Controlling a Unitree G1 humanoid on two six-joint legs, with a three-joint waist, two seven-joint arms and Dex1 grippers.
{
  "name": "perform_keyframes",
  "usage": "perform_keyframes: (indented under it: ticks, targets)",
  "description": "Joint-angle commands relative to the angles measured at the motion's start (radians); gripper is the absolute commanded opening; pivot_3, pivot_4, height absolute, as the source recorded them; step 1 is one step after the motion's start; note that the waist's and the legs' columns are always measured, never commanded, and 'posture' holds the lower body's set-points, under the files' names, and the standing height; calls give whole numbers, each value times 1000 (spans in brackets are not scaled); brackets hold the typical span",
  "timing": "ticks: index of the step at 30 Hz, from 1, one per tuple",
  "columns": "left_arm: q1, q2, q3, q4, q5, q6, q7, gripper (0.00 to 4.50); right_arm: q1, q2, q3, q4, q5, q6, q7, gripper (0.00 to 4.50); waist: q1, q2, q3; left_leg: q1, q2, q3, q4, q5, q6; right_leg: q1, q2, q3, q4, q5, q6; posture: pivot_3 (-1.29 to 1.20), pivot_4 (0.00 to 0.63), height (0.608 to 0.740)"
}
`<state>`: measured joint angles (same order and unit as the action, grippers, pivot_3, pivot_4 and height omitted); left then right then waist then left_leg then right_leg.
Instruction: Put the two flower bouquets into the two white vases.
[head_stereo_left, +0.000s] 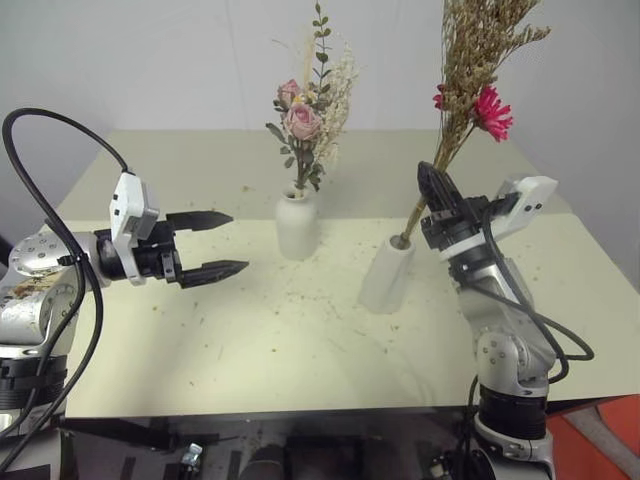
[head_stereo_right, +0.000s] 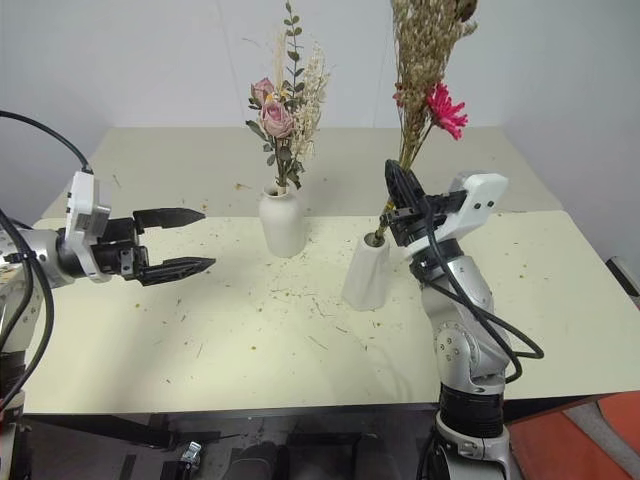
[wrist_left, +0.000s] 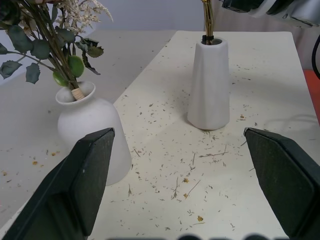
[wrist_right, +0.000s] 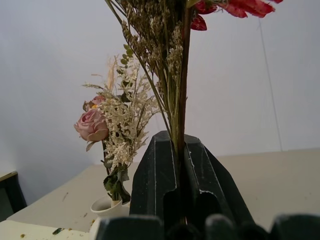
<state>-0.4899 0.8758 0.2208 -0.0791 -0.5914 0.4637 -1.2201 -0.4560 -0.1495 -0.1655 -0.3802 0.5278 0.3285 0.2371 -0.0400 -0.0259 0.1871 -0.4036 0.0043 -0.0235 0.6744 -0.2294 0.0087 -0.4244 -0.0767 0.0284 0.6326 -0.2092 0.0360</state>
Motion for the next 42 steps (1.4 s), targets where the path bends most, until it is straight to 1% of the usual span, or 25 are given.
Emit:
perform_keyframes:
  ticks: [1,11,21,24,26,27,29,37,38,42]
  targets:
    - [3,21,38,-37,-22,1,9,4500,14,0,16,-7,-19,-40,13,35,0,0,0,0,0,0,0,0,0,0,0,0,0,0,0,0,150,740]
    - [2,15,30,-42,-24,0,19,4500,74,21,85,3,-97,-123,39,35,-1,0,0,1,0,0,0,0,0,0,0,0,0,0,0,0,150,740]
    - [-2,12,28,-42,-25,-1,26,4500,96,35,99,19,-116,-165,58,35,-1,0,0,1,0,0,0,0,0,0,0,0,0,0,0,0,150,740]
    - [-3,11,27,-42,-25,-2,28,4500,105,38,101,11,-97,-164,73,35,-1,0,0,1,0,0,0,0,0,0,0,0,0,0,0,0,150,740]
    - [-4,10,27,-42,-26,-2,30,4500,114,39,100,-1,-75,-152,88,640,-1,0,0,1,0,0,0,0,0,0,0,0,0,0,0,0,150,740]
    - [-4,9,27,-42,-26,-2,30,4500,118,38,100,-6,-71,-149,92,857,-1,0,0,1,0,0,0,0,0,0,0,0,0,0,0,0,150,740]
    - [-5,7,24,-41,-25,-4,31,4500,132,40,101,-16,-68,-147,92,1509,-1,0,0,1,0,0,0,0,0,0,0,0,0,0,0,0,150,740]
    - [-17,-5,18,-27,-21,-18,31,4500,209,32,122,-74,-85,-137,76,4310,0,0,0,1,0,0,0,0,0,0,0,0,0,0,0,0,150,740]
    - [-19,-5,16,-26,-18,-17,32,4500,226,28,124,-86,-88,-136,75,4486,0,0,0,1,0,0,0,0,0,0,0,0,0,0,0,0,150,740]
    - [-22,-3,16,-25,-18,-13,34,4500,299,4,107,-143,-68,-120,76,4486,1,0,0,1,0,0,0,0,0,0,0,0,0,0,0,0,150,740]
